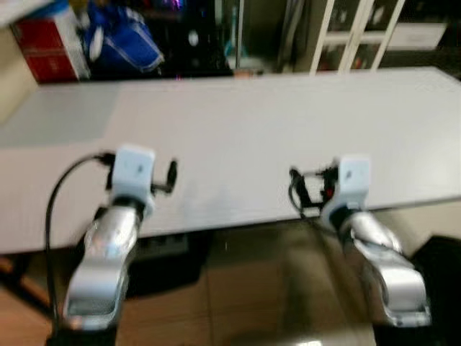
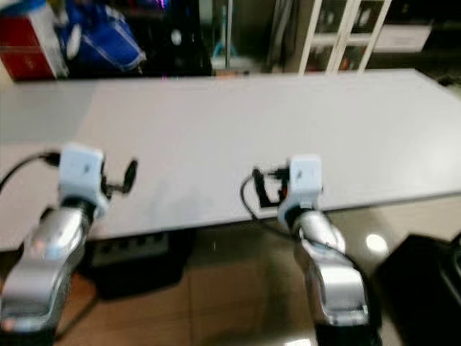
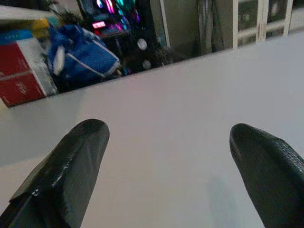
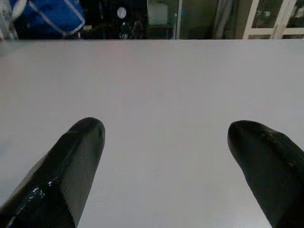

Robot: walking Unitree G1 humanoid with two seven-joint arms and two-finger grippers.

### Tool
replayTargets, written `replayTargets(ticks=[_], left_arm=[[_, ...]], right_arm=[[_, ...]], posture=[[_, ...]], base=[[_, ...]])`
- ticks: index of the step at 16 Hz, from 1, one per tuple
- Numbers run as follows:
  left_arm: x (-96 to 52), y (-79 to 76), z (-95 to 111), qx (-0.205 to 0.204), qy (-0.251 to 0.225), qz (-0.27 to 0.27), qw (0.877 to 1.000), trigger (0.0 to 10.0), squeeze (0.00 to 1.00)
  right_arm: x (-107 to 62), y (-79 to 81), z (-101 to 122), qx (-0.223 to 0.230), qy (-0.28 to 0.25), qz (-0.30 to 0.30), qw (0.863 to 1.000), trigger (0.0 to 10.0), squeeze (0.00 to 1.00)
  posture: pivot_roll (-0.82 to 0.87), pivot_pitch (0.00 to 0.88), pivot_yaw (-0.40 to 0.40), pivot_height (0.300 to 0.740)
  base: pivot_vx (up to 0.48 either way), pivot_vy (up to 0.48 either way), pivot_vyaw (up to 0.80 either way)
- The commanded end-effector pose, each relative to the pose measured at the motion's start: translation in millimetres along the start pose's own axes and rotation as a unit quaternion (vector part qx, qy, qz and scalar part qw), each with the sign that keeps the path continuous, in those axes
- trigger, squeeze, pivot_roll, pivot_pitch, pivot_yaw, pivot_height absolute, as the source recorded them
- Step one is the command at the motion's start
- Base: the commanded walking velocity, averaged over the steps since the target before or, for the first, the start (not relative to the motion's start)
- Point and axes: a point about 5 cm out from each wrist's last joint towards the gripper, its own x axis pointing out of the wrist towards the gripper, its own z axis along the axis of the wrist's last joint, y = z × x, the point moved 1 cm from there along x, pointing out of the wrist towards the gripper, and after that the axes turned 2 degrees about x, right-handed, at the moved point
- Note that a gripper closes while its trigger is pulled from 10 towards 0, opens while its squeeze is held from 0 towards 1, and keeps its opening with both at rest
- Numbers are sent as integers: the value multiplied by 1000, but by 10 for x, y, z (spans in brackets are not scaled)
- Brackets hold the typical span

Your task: Setting the table

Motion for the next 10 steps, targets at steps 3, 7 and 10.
replayTargets(ticks=[3, 7, 10], left_arm=[[0, 33, -42, 0, 10, 1, 1000, 10000, 0], [-8, 9, -53, -23, 22, -10, 999, 10000, 1000], [-6, 24, -48, -23, 23, -5, 999, 10000, 1000]], right_arm=[[16, 47, 94, 16, -16, 3, 1000, 10000, 0], [-9, 38, 114, 39, -29, 3, 999, 10000, 1000], [-12, 45, 124, 43, -32, 6, 999, 10000, 1000]], posture=[[7, 0, -18, 740], [9, 0, -16, 740], [10, 0, -18, 740]], base=[[0, 444, 0], [0, 442, 0], [0, 436, 0]])
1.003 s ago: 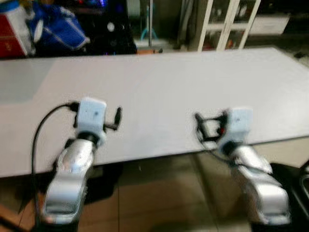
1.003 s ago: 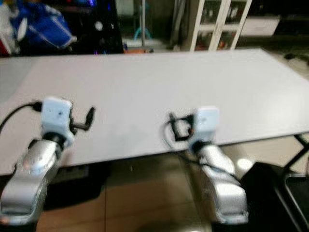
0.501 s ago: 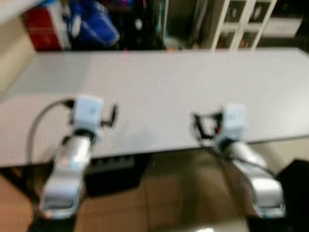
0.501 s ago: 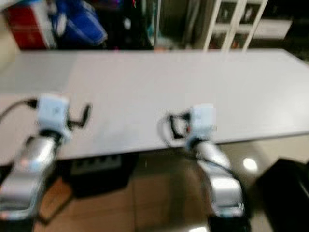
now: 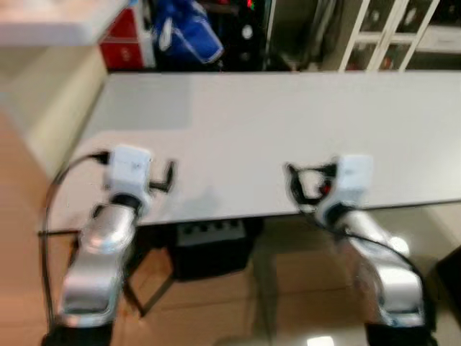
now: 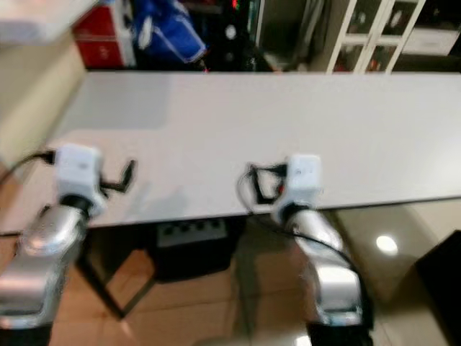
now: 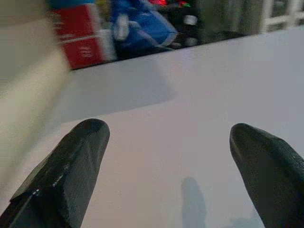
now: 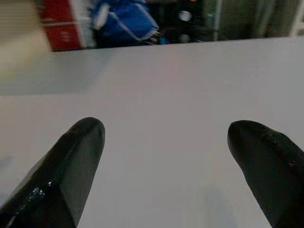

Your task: Setting the table

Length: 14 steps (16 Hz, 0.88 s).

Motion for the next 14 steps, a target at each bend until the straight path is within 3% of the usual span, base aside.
replayTargets(ticks=[1, 10, 11, 12, 13, 14], left_arm=[[16, -70, 43, -1, -5, -12, 1000, 10000, 1000], [39, -41, 98, 16, -22, -7, 1000, 10000, 1000], [51, -21, 123, 23, -29, -1, 999, 10000, 737], [66, -9, 144, 23, -34, 1, 999, 10000, 0], [84, 5, 160, 24, -37, 1, 999, 10000, 0], [91, 10, 163, 25, -38, 2, 999, 10000, 0]], right_arm=[[-19, -89, 55, -3, -11, -14, 1000, 10000, 1000], [9, -57, 126, 2, -29, -7, 1000, 10000, 1000], [20, -51, 137, 0, -31, -5, 1000, 10000, 1000], [35, -50, 140, -7, -30, -6, 1000, 10000, 1000], [68, -42, 113, -26, -17, -9, 999, 10000, 953], [80, -30, 101, -30, -12, -7, 999, 10000, 0]], posture=[[12, 0, -19, 740], [12, 0, -25, 740], [13, 0, -27, 740], [14, 0, -29, 740], [16, 0, -30, 740], [17, 0, -31, 740]], base=[[0, 431, 0], [0, 435, 0], [0, 435, 0], [0, 435, 0], [0, 439, 0], [0, 435, 0]])
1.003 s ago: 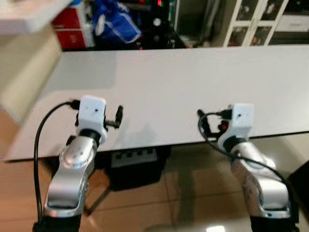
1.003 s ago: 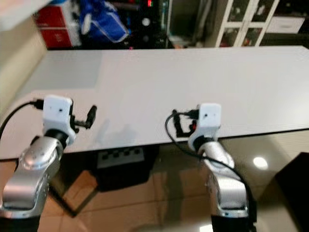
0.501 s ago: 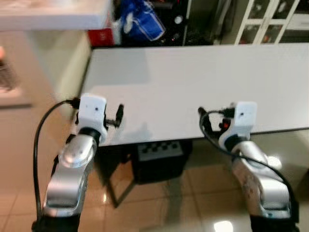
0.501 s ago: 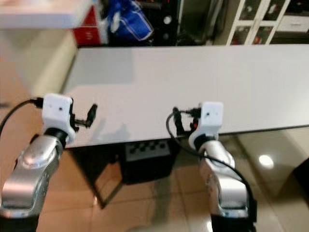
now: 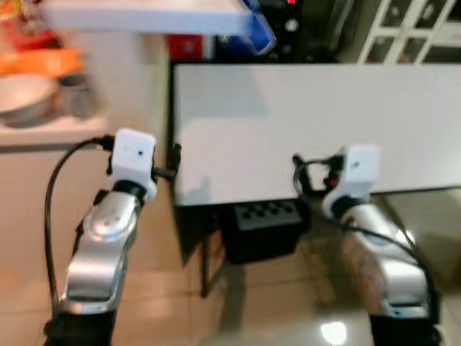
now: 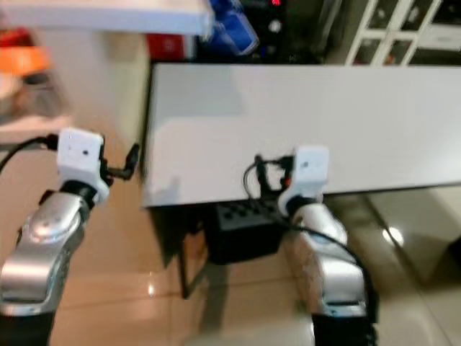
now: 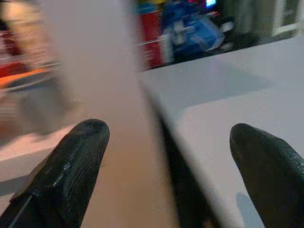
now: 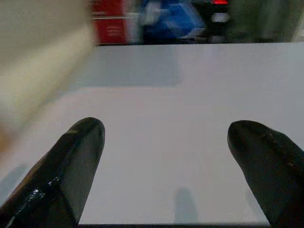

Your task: Setting the table

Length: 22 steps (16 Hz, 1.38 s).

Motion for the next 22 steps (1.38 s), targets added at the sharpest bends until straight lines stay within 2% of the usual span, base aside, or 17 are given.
replayTargets(ticks=[1, 22], left_arm=[[17, -27, 15, 1, -3, 0, 1000, 10000, 0], [24, -12, 10, 9, -11, 8, 1000, 10000, 0]], right_arm=[[6, -47, 32, -12, -2, -8, 1000, 10000, 0], [61, -11, -14, -19, 2, -12, 1000, 10000, 0]], posture=[[18, 0, -32, 740], [39, 0, -39, 740]], base=[[0, 435, 0], [0, 435, 0]])
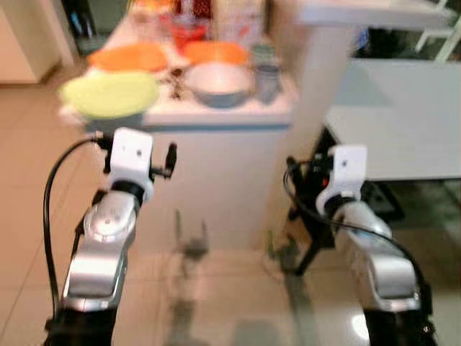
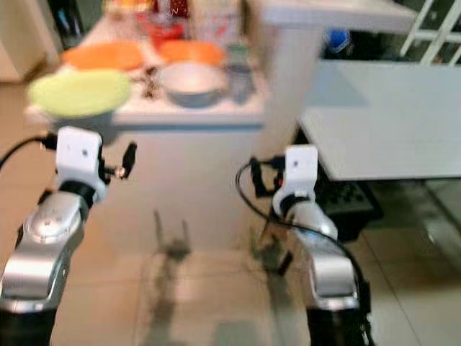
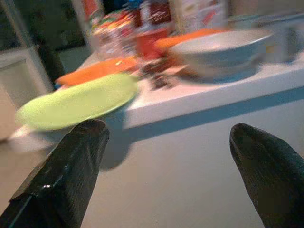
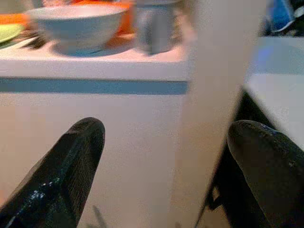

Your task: Setting the table

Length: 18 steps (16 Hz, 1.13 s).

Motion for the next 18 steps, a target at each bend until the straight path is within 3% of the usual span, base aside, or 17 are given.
replayTargets(ticks=[1, 3, 6, 9, 16, 18], left_arm=[[0, 13, 24, 0, -4, 2, 1000, 10000, 0], [0, 11, 23, 1, -3, 2, 1000, 10000, 0], [4, 5, 55, 61, -18, -2, 998, 10000, 0], [20, 44, 56, 15, -16, 22, 1000, 10000, 0], [57, 26, 98, -6, -23, 26, 999, 10000, 0], [61, 14, 108, -12, -25, 22, 999, 10000, 0]], right_arm=[[8, 31, 61, -5, -11, 6, 1000, 10000, 0], [8, 29, 59, -5, -10, 6, 1000, 10000, 0], [13, 32, 64, -6, -11, 7, 1000, 10000, 0], [21, 47, 91, -5, -16, 10, 1000, 10000, 0], [58, 160, 167, -38, -30, 54, 997, 10000, 0], [66, 173, 183, -41, -34, 59, 997, 10000, 0]], posture=[[38, 0, -39, 740], [38, 0, -39, 740], [38, 0, -41, 740], [41, 0, -44, 740], [51, 0, -62, 740], [52, 0, -65, 740]], base=[[0, 435, 0], [0, 435, 0], [0, -160, 0], [0, -160, 0], [36, 0, 0], [394, 0, 800]])
